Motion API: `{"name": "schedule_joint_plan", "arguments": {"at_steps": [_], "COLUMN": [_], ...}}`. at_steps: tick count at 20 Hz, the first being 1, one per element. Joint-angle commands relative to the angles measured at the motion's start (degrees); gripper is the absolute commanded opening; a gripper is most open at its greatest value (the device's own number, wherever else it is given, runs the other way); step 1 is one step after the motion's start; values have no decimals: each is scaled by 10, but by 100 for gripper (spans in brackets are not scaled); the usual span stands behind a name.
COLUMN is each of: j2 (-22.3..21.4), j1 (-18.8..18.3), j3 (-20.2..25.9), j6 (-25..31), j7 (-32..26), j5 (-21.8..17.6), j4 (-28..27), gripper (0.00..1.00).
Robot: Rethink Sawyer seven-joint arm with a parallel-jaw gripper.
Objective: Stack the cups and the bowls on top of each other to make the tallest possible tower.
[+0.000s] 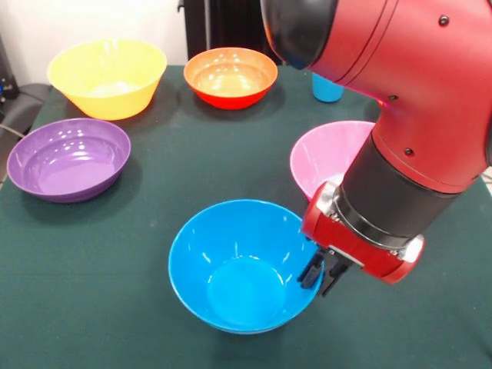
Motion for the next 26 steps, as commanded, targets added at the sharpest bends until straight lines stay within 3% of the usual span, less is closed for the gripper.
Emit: {"name": "schedule_joint_plan", "arguments": {"at_steps": [1, 16, 26], "j2": [-7, -28, -50], "j1": [21, 35, 39], "j3": [44, 58, 83], "j6": [58, 38, -17], "j7": [72, 47, -3], "j5": [-10, -31, -57], "j4": [39, 89, 149], "gripper": [0, 0, 0]}}
